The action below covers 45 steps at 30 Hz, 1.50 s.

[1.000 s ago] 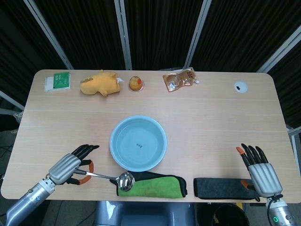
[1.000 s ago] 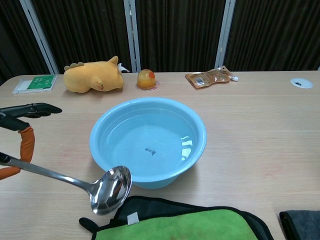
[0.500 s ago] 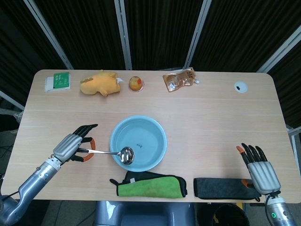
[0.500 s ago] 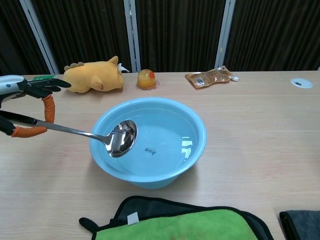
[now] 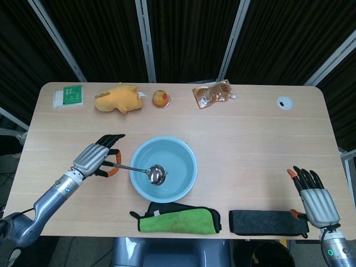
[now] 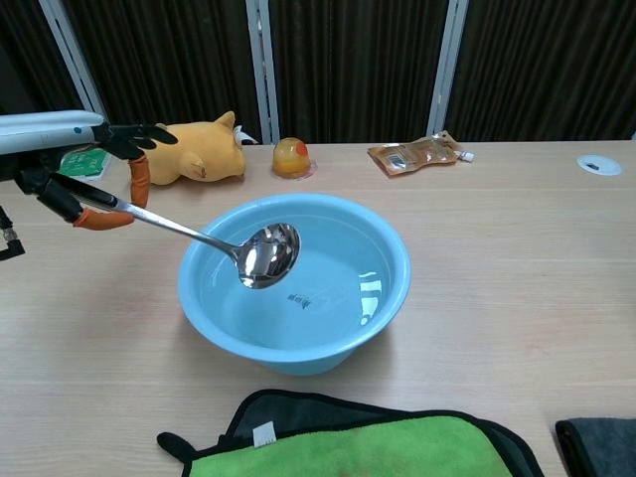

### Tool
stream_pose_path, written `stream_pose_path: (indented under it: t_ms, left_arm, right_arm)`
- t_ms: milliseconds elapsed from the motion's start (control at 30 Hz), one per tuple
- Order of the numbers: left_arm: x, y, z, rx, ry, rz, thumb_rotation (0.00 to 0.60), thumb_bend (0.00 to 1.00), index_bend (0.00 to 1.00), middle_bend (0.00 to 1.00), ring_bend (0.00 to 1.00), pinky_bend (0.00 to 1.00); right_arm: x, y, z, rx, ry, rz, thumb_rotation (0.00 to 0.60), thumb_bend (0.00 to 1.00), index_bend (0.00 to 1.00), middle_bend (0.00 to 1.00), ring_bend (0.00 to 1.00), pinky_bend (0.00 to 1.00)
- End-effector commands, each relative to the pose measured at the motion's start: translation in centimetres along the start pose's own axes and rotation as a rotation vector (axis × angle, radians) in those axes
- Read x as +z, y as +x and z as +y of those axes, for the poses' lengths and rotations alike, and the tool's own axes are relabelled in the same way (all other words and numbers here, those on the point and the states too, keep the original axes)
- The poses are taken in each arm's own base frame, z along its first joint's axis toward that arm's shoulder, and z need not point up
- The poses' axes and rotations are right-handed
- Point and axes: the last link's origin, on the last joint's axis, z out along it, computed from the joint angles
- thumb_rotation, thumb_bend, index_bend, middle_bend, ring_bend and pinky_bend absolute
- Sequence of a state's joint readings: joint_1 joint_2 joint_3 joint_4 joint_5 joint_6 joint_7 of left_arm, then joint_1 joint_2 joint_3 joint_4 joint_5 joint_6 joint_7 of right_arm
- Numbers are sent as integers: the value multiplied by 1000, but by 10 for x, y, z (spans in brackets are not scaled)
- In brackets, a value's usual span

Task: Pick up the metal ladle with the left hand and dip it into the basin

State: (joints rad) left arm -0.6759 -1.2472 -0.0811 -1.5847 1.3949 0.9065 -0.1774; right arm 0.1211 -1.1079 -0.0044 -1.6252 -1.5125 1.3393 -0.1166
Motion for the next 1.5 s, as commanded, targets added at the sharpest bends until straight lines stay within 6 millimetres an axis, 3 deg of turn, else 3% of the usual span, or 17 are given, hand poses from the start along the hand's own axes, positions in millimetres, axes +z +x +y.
stream_pose_path:
  t_ms: [33, 433, 767, 933, 1500]
  left_arm:
    - [15, 6, 9, 23, 15, -9, 600, 368, 625, 0, 0, 0]
    - [53, 8, 29, 87, 49, -43, 600, 371, 627, 0, 0, 0]
    - [73, -16, 57, 168, 15, -87, 600, 378, 627, 0, 0, 0]
    - [76, -25, 66, 199, 23, -90, 600, 378, 627, 0, 0, 0]
    - [79, -41, 67, 290, 56, -94, 600, 377, 627, 0, 0, 0]
  right_arm:
    - [0, 2, 2, 11, -1, 4, 600, 0, 0, 0, 0, 0]
    - [-1, 7, 6, 39, 17, -8, 600, 0, 0, 0, 0, 0]
    - [-3, 9, 6, 59, 44, -20, 600, 0, 0, 0, 0, 0]
    - [-4, 11, 8, 69, 51, -17, 600, 0, 0, 0, 0, 0]
    - [-7, 14, 9, 76, 62, 1, 600, 0, 0, 0, 0, 0]
